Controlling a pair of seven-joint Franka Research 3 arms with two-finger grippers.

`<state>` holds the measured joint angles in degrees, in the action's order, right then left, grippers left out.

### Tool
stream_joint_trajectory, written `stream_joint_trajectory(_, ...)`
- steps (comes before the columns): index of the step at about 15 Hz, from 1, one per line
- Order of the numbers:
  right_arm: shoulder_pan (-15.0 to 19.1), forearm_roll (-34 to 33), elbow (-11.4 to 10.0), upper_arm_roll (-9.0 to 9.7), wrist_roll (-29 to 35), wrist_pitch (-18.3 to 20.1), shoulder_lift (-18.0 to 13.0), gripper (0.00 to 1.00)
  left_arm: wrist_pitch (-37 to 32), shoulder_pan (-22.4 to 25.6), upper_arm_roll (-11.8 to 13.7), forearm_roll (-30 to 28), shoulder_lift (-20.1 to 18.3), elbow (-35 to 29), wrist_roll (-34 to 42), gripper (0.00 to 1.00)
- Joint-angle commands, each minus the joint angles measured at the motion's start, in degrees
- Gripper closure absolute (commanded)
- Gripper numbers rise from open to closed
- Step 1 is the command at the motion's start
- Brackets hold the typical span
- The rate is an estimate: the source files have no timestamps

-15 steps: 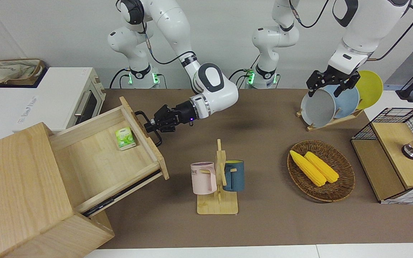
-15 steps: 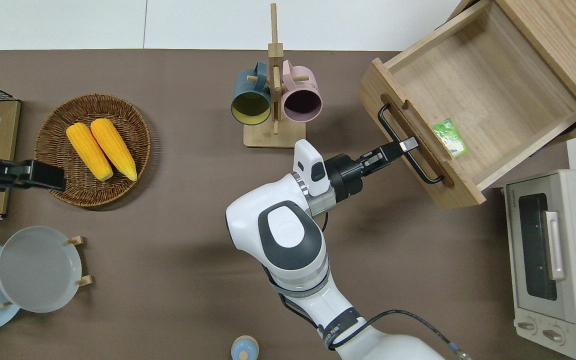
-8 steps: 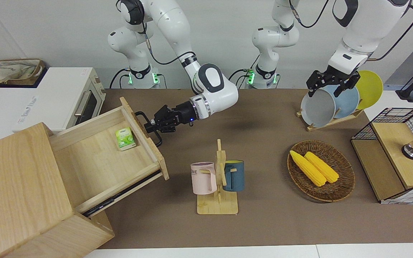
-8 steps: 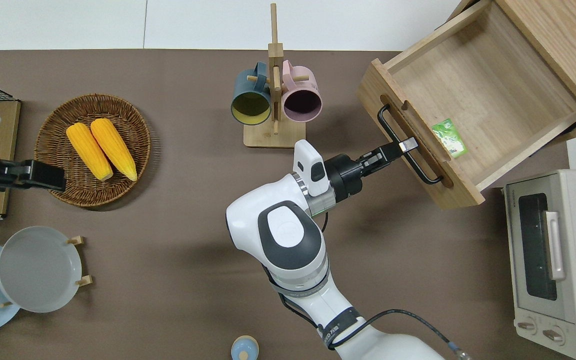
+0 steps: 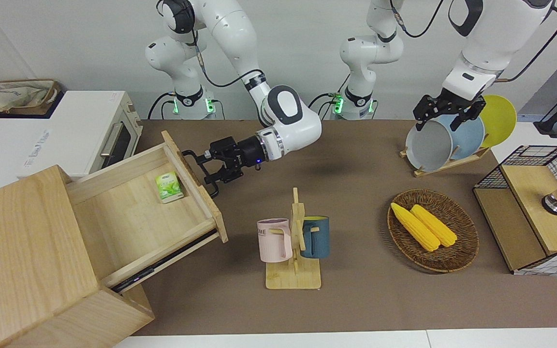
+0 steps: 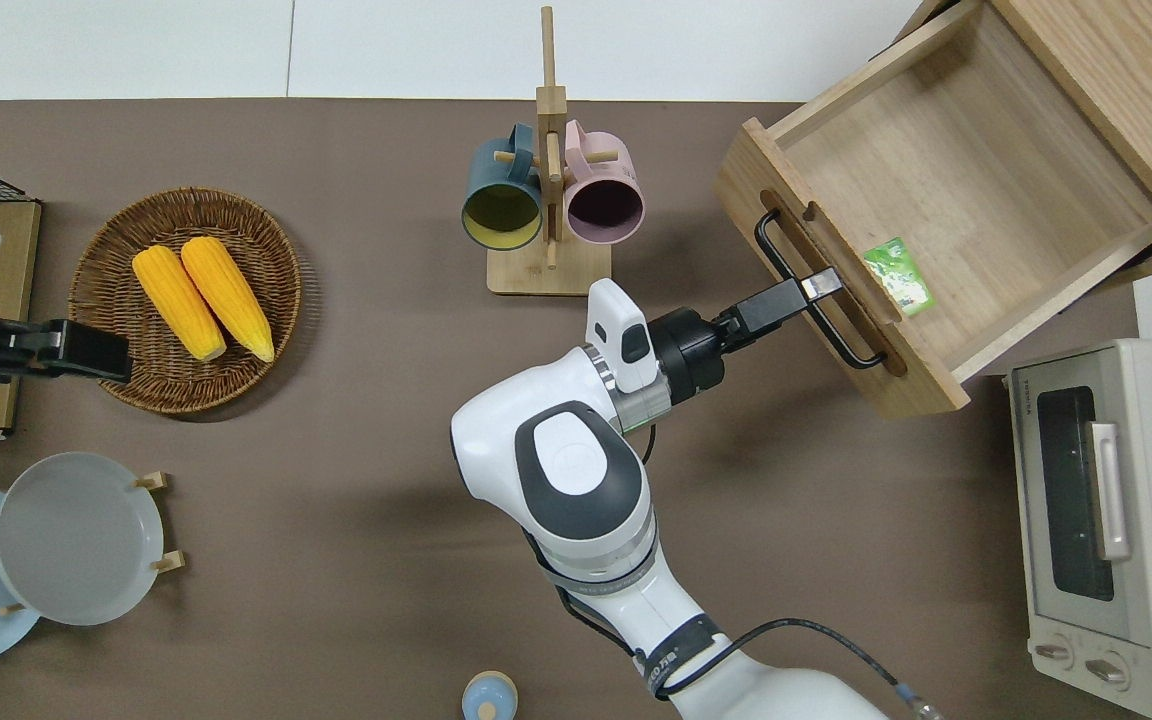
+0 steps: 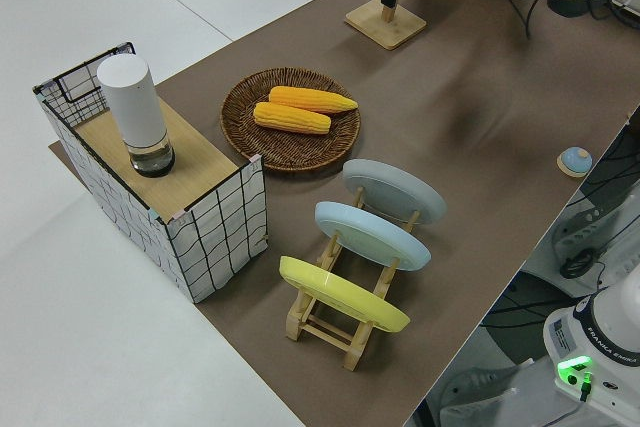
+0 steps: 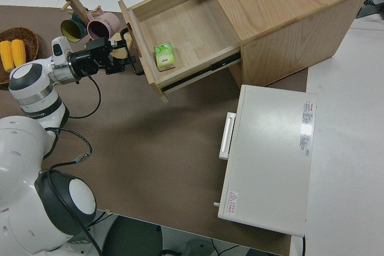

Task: Slide drawer open with right arm
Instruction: 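Release the handle and draw the right gripper back from the drawer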

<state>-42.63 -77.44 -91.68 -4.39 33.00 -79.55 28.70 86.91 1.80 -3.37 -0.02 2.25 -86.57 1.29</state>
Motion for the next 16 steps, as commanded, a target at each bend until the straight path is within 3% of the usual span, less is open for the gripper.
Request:
stream_joint_trajectory(1,-0.7,0.5,1.5,-0.27,0.7,1.2,1.0,0.015,-1.1,0.3,-0.4,1.0,0.7,1.4,0.6,0.01)
stream_joint_trajectory(9,-5.4,3.3,3.0,-0.19,0.6,5.0,2.1,0.015,-1.1,0.3,-0.4,1.0,0.7,1.5,0.6,0.01)
stream_joint_trajectory(16,-6.9,11.5,11.2,-0.10,0.6,6.2,3.6,0.015,-1.1,0.3,-0.4,1.0,0.7,1.4,0.6,0.01)
